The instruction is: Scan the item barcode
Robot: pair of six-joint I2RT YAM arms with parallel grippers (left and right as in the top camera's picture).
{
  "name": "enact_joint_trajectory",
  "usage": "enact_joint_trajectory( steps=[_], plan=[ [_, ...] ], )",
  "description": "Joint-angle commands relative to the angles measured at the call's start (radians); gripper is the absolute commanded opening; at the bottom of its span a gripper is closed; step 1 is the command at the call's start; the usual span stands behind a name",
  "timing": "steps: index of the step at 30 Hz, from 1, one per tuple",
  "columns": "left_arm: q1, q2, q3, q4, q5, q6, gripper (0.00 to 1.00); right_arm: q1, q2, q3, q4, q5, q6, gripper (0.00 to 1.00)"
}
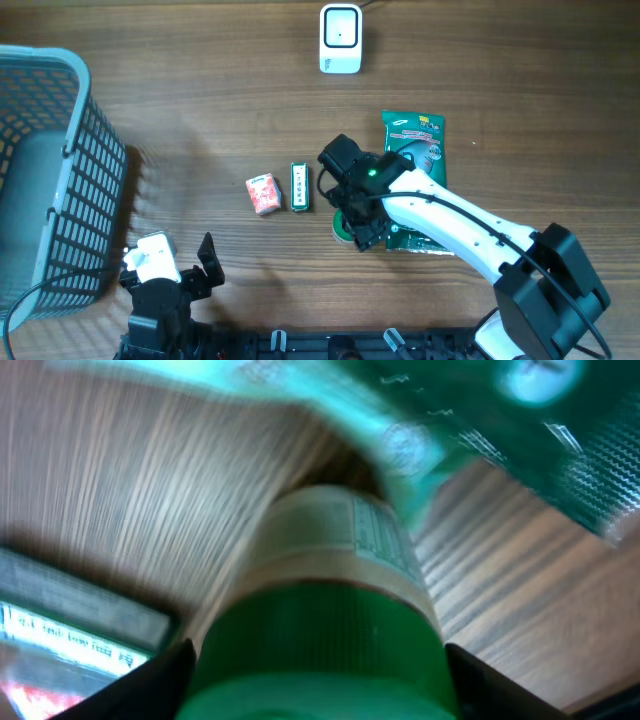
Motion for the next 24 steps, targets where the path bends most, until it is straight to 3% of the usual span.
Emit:
enact_joint_trajectory(
  steps=[1, 3, 4, 7, 9, 11, 14, 15, 16, 17, 19, 24],
  plan=[
    [0.006, -0.004, -0.006, 0.003, -0.006, -0.008, 1.0, 0.001, 0.008, 0.0, 0.008, -0.092, -0.42, 0.73],
    [0.006, -0.004, -0.006, 0.003, -0.006, -0.008, 1.0, 0.001, 0.008, 0.003, 0.008, -0.167, -0.69, 0.71],
    [0.006, -0.004, -0.006, 0.003, -0.006, -0.008, 1.0, 0.001, 0.008, 0.016, 0.005, -0.191, -0.892, 0.71],
    [0.006, -0.004, -0.006, 0.003, -0.006, -0.008, 1.0, 0.001, 0.008, 0.067, -0.058, -0.176, -1.262, 0.88],
    [0.006, -0.004, -0.006, 0.003, -0.006, -0.008, 1.0, 0.001, 0.008, 0.127, -0.14, -0.041, -1.319, 0.99],
    [0.006, -0.004, -0.006, 0.003, -0.006, -0.008, 1.0, 0.001, 0.008, 0.216, -0.216, 0.013, -1.307, 0.99],
    [0.006, -0.004, -0.006, 0.003, -0.006, -0.008, 1.0, 0.002, 0.008, 0.358, -0.31, -0.03, -1.085, 1.0],
    [0.006, -0.004, -0.006, 0.003, -0.006, -0.008, 1.0, 0.002, 0.008, 0.378, -0.34, -0.007, -0.831, 1.0],
    [0.006, -0.004, -0.006, 0.003, -0.006, -0.008, 1.0, 0.001, 0.008, 0.376, -0.435, -0.02, -0.413, 1.0],
    [0.006, -0.004, -0.006, 0.003, -0.006, -0.008, 1.0, 0.008, 0.009, 0.355, -0.5, -0.072, -0.086, 1.0],
    [0.006, -0.004, -0.006, 0.003, -0.006, -0.008, 1.0, 0.049, 0.009, 0.283, -0.48, -0.042, 0.291, 1.0],
    [0.006, -0.004, -0.006, 0.003, -0.006, -0.008, 1.0, 0.081, 0.009, 0.161, -0.207, -0.003, 0.324, 1.0]
  ],
)
